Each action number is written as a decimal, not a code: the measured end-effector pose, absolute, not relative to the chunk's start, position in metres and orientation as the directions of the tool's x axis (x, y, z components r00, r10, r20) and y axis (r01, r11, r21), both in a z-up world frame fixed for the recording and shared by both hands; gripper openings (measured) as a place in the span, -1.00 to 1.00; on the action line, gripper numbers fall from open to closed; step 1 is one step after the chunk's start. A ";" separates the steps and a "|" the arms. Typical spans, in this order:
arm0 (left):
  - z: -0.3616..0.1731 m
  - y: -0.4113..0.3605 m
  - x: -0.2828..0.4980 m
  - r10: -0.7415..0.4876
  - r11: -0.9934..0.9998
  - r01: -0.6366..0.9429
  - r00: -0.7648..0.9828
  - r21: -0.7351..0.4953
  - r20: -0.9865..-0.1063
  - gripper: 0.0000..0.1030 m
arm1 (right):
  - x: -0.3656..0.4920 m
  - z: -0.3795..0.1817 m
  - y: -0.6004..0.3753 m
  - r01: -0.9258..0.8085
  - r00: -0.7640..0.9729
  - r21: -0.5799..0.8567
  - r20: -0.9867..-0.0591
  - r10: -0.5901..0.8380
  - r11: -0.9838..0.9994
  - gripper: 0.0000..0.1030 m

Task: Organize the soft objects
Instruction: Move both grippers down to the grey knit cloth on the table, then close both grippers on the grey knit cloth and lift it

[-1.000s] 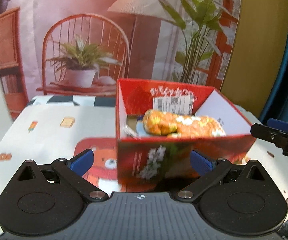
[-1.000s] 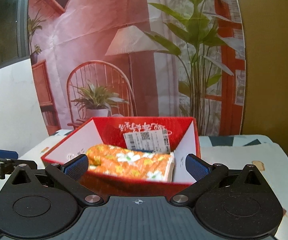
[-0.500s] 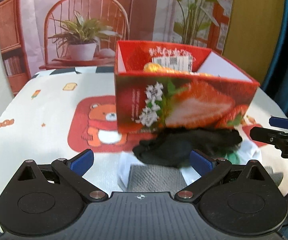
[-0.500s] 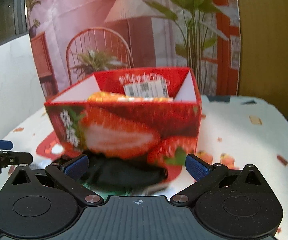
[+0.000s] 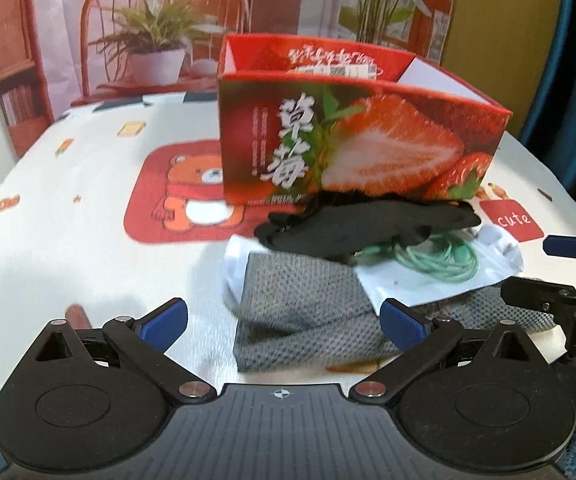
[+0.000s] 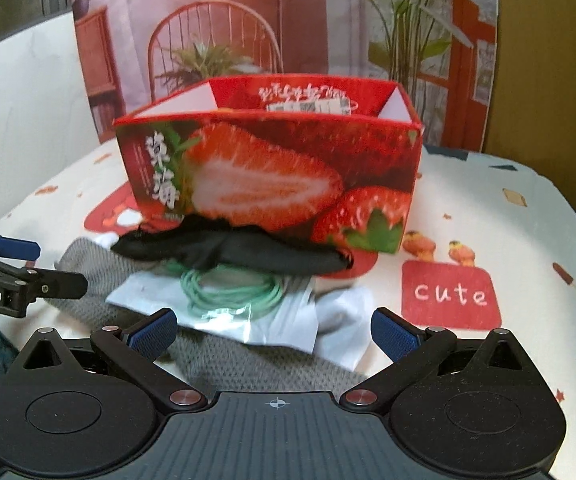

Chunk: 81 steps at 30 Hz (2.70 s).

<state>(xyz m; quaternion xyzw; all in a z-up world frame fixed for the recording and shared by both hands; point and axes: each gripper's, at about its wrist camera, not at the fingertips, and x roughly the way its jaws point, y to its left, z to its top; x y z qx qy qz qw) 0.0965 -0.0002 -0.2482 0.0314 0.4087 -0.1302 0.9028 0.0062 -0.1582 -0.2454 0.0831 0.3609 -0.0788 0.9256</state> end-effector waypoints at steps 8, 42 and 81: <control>-0.267 0.007 0.106 -0.229 0.965 0.241 0.570 -0.105 -0.789 0.99 | 0.008 -0.264 -0.168 0.279 0.642 0.100 -0.759 -0.108 0.955 0.99; -0.280 0.014 0.109 -0.260 0.960 0.235 0.554 -0.152 -0.791 0.82 | 0.000 -0.279 -0.188 0.327 0.616 0.199 -0.787 -0.049 0.924 0.80; -0.131 0.006 0.087 -0.336 0.939 0.334 0.854 -0.075 -0.398 -0.60 | 0.028 -0.144 -0.198 0.078 0.875 0.187 -0.484 0.023 0.979 -0.48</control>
